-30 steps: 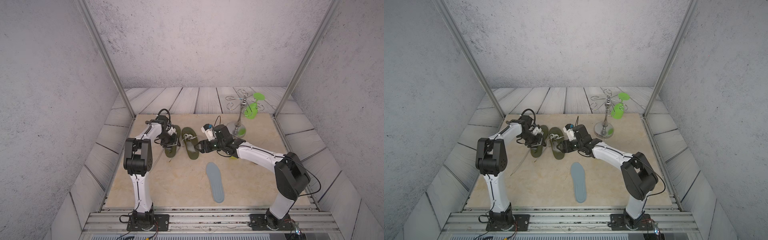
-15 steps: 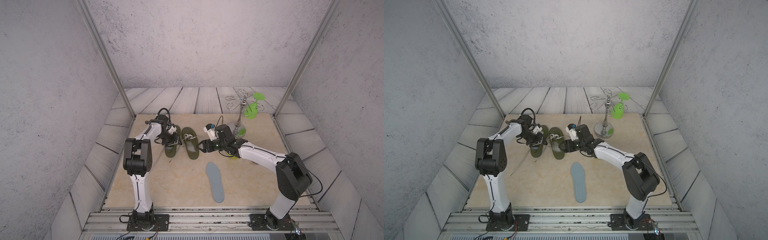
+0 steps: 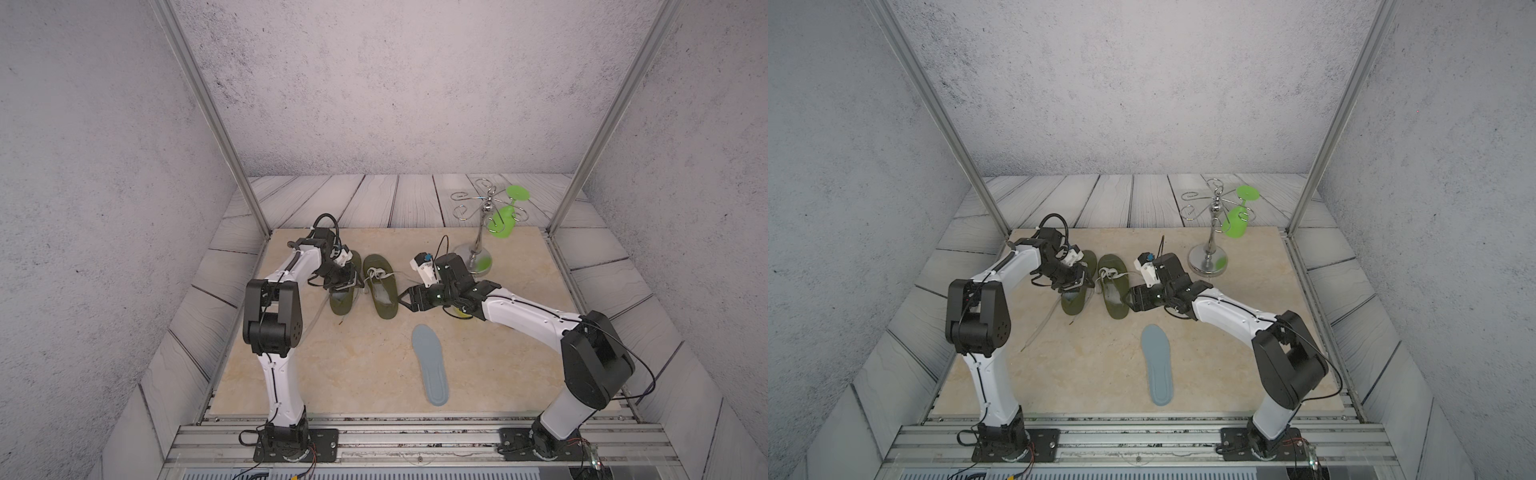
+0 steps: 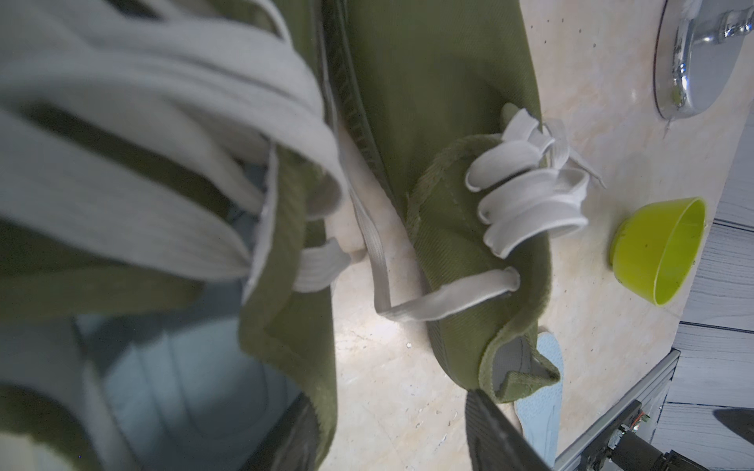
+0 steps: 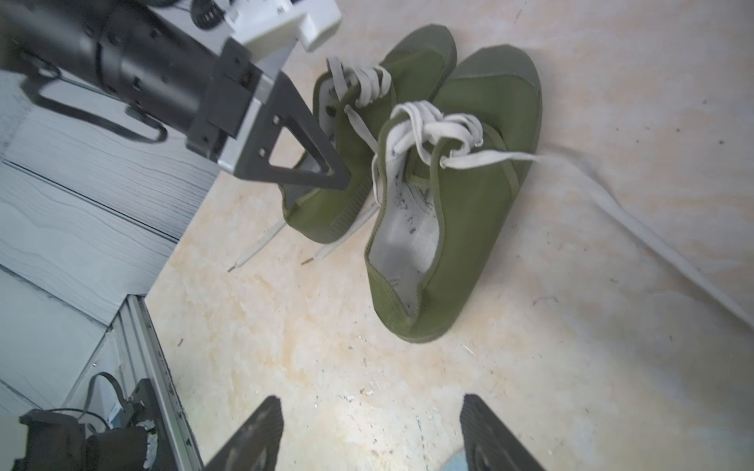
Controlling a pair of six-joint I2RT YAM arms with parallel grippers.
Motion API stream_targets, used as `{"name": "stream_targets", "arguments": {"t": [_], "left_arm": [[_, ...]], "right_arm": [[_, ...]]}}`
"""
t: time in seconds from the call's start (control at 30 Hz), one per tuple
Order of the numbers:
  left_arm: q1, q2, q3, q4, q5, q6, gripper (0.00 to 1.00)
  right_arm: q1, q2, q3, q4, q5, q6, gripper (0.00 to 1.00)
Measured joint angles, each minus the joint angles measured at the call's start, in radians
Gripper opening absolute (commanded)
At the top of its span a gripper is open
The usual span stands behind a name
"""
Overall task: Insert the insole into the shoe
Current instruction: Adjust the shoe at the center of the board.
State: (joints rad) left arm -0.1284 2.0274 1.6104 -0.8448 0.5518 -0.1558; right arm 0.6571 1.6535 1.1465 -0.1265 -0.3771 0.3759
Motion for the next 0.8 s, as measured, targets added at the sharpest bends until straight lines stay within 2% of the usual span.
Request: {"name": "stream_targets", "arguments": {"t": [0.33,0.57,0.6,0.63,0.8], "left_arm": [[0.000,-0.064,-0.001,-0.021,0.010,-0.006,0.59],[-0.002,-0.119,-0.006,-0.028,-0.011,-0.014,0.62],[-0.002,-0.136,-0.015,-0.026,-0.018,-0.019,0.85],[-0.003,-0.157,-0.026,-0.024,-0.026,-0.021,0.99],[-0.003,-0.303,-0.132,0.012,-0.071,-0.045,0.99]], "right_arm": [[0.000,-0.057,-0.026,-0.093,0.100,-0.048,0.70],[0.005,-0.101,-0.088,-0.192,0.172,-0.076,0.66],[0.008,-0.116,-0.106,-0.204,0.181,-0.078,0.66],[0.010,-0.137,-0.127,-0.220,0.196,-0.078,0.66],[0.027,-0.235,-0.214,-0.267,0.243,-0.076,0.64]]}}
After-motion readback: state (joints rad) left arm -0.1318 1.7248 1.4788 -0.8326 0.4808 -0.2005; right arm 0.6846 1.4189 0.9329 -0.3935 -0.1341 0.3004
